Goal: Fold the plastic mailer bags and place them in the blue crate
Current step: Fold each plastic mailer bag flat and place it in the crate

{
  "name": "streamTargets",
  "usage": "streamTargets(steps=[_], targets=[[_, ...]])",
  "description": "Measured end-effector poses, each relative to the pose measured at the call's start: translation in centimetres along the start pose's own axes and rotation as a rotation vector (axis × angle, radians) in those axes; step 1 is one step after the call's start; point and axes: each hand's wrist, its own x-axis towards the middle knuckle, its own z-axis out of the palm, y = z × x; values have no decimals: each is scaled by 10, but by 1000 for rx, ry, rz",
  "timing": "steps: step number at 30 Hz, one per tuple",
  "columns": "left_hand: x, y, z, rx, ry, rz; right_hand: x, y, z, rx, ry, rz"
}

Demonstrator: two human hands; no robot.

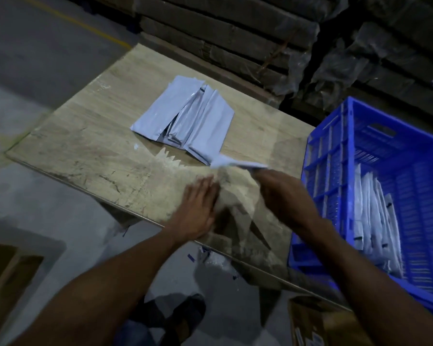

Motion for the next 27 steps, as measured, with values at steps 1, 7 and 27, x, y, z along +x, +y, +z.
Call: streamTargets(steps=[1, 7, 27], targets=[[7, 18, 5, 27, -49, 26, 0, 9, -14, 2, 52, 29], [45, 87, 40, 114, -45, 125, -21, 69, -99, -27, 258, 154], [87, 148, 67, 201, 17, 193, -200, 229, -138, -285, 3, 574]])
